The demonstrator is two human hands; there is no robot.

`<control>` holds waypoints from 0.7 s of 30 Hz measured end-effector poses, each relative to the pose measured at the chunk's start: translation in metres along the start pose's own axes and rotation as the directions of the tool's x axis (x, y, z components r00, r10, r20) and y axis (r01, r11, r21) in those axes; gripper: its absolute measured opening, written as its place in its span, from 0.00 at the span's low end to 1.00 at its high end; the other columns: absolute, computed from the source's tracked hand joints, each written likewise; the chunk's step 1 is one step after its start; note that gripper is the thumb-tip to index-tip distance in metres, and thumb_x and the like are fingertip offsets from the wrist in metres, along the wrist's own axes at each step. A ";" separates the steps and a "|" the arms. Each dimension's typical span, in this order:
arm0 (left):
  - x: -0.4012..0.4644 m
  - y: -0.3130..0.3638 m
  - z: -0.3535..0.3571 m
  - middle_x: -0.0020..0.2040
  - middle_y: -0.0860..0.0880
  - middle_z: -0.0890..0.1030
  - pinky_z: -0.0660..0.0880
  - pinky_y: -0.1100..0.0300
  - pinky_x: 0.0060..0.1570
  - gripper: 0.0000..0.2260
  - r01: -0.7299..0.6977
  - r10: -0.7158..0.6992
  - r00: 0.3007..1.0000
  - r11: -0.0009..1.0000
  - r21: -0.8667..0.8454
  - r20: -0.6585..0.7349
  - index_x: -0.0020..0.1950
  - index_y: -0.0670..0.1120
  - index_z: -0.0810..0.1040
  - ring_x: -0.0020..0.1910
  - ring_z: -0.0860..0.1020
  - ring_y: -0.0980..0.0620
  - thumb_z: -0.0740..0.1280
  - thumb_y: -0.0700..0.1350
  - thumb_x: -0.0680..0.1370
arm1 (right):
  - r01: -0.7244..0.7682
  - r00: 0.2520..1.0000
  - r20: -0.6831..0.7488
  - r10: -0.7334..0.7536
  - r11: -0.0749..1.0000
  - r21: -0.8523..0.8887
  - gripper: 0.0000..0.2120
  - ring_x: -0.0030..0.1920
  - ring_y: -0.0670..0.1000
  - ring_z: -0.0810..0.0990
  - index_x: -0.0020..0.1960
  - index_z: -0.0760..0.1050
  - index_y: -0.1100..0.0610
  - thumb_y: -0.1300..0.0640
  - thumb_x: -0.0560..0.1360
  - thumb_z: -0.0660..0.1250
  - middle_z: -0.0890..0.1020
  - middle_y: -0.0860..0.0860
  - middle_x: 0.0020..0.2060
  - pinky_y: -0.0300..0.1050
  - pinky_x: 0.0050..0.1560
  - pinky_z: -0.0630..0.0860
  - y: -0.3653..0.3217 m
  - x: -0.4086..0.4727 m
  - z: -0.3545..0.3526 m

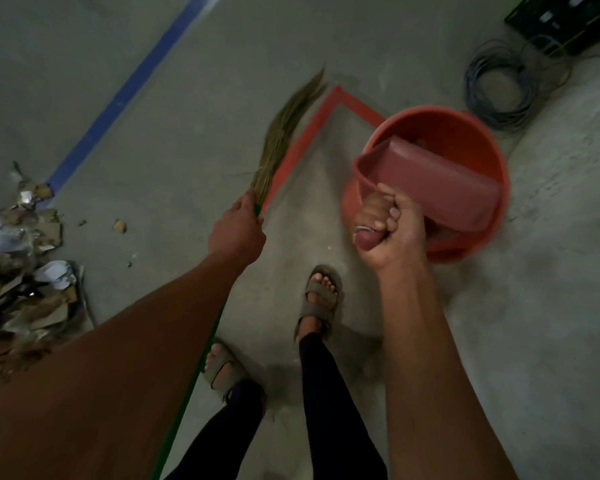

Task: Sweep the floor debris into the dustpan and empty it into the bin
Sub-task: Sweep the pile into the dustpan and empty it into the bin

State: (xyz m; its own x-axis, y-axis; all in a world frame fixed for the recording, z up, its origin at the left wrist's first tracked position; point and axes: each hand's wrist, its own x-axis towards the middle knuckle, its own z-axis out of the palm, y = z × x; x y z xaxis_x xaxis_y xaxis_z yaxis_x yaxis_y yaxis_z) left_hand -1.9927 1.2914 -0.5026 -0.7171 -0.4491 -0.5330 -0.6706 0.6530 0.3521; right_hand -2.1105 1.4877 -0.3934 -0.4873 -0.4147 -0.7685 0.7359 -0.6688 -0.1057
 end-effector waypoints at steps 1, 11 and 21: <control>-0.007 -0.013 -0.004 0.67 0.41 0.76 0.76 0.45 0.50 0.25 -0.001 0.001 1.000 1.000 -0.011 -0.002 0.79 0.51 0.59 0.58 0.78 0.35 0.61 0.47 0.83 | -0.005 1.000 0.021 0.006 1.000 -0.028 0.17 0.15 0.44 0.60 0.29 0.65 0.53 0.60 0.76 0.58 0.62 0.44 0.18 0.35 0.16 0.61 0.016 -0.003 0.006; -0.062 -0.169 -0.049 0.70 0.42 0.75 0.77 0.46 0.54 0.25 0.107 -0.114 0.992 0.985 -0.133 -0.047 0.80 0.52 0.58 0.61 0.77 0.37 0.61 0.48 0.84 | -0.161 0.979 0.083 0.189 0.952 -0.261 0.16 0.15 0.43 0.60 0.34 0.63 0.52 0.58 0.81 0.57 0.62 0.44 0.20 0.35 0.16 0.61 0.198 0.000 0.049; -0.093 -0.304 -0.023 0.82 0.43 0.62 0.70 0.46 0.70 0.29 0.206 -0.214 0.977 0.942 -0.265 0.001 0.84 0.54 0.55 0.74 0.69 0.37 0.58 0.45 0.83 | -0.309 0.898 0.117 0.425 0.796 -0.520 0.15 0.15 0.43 0.58 0.35 0.64 0.52 0.58 0.81 0.56 0.60 0.43 0.19 0.35 0.16 0.59 0.347 0.020 0.053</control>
State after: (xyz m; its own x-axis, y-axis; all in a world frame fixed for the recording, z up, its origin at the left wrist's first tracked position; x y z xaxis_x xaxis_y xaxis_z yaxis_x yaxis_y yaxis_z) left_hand -1.7261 1.1206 -0.5423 -0.5569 -0.5781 -0.5964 -0.8300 0.3606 0.4255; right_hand -1.8903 1.2149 -0.4120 -0.1796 -0.7286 -0.6610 0.9811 -0.0836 -0.1744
